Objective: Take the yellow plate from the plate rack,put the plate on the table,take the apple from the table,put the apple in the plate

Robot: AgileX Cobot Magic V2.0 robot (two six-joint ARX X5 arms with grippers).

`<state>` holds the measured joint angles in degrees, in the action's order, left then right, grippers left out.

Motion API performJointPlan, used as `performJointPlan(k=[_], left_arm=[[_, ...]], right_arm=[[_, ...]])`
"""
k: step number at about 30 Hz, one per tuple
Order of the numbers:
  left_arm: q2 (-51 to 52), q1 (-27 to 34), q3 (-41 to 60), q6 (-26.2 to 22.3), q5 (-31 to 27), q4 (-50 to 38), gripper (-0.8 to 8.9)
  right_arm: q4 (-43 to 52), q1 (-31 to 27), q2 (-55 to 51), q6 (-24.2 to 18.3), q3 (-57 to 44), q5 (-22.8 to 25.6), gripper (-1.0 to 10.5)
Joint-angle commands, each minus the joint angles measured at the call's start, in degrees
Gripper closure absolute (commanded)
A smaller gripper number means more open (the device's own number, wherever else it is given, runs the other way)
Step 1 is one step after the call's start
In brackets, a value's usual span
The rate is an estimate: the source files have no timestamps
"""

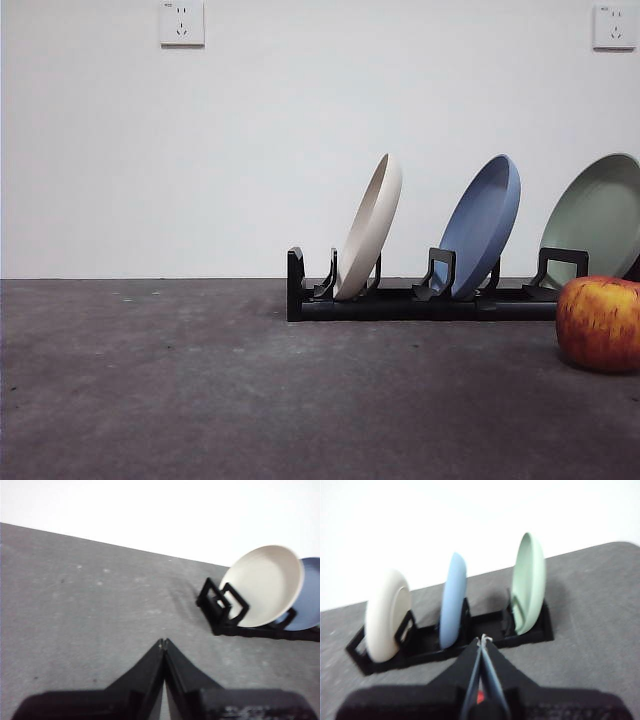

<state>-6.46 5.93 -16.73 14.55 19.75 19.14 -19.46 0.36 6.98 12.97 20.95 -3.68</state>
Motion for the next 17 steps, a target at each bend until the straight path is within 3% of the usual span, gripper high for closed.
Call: performJointPlan(k=[1,9,13,17], left_arm=[[-2.2,-0.1,-3.9,-0.1,2.4,2.0,8.2],[-9.9,-1.1,-15.4,0.2,8.9,4.5,8.2],[-13.3,-2.8,-21.3,0.0,9.2,8.5,8.2],[-16.4,-4.6,-27.3,-3.7,9.2,15.1,8.2]], right_arm=[[-4.0,0.0,2.9,-0.5,4.7,-1.9,9.6],[-17.1,0.0,12.0,-7.8,20.2,-6.9,9.6],[-22.9,0.0,15.8,-10.9,27.5,-7.5,9.6],[-27.9,0.0,18.7,-11.9,33.6,-8.4,9.6]])
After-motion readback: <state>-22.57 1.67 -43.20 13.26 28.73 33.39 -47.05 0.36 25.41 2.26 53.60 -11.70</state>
